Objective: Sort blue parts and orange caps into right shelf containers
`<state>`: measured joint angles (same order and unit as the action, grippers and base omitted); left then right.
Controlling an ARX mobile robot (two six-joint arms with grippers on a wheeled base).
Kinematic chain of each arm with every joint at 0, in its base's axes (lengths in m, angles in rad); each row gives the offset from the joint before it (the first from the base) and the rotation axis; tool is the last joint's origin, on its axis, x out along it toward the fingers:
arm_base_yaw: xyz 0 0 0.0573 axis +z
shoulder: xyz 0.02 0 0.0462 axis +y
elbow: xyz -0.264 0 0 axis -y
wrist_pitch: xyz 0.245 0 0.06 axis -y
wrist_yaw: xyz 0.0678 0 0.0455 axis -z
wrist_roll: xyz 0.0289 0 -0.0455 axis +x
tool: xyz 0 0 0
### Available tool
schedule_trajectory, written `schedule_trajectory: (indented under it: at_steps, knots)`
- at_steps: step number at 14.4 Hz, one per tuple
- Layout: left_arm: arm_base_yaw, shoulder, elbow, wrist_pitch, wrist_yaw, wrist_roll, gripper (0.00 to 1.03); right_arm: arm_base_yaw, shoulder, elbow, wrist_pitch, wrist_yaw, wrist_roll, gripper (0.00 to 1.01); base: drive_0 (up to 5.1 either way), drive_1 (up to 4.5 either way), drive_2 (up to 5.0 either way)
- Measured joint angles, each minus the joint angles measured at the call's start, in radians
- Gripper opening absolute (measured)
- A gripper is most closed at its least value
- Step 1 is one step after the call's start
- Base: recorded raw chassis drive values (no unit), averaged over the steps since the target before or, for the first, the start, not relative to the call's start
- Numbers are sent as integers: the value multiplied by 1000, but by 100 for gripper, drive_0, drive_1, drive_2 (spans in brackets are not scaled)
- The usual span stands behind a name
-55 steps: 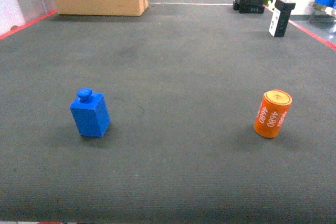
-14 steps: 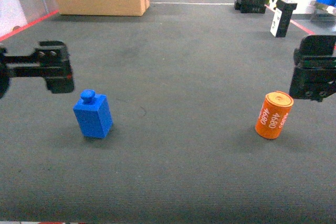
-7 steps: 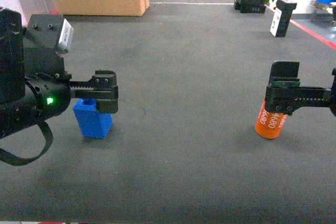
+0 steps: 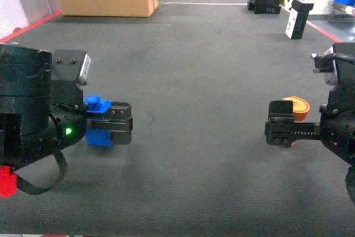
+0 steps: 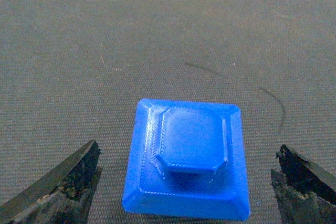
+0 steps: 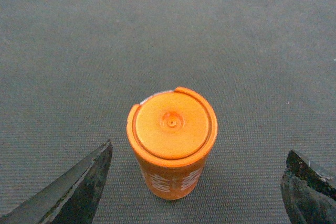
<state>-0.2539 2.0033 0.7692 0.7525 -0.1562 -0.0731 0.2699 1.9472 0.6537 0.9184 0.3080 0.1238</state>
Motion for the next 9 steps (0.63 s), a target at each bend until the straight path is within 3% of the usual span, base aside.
schedule_trajectory:
  at_steps: [6,7,8,9]
  knots:
    - [3,72,43,-19,-12,-6,98,1,129,108,-42,8,28,98,0,0,0]
    - [7,85,52,-16,-23,-6,98,5,141,127,-66,19,32,95,0,0,0]
    - [8,89,54,-8,-29,-7,98,11,148,140,-72,27,32,80,0,0,0]
    - [8,89,66,-46,-38,-23,98,14,150,151,-85,33,32,48,0,0,0]
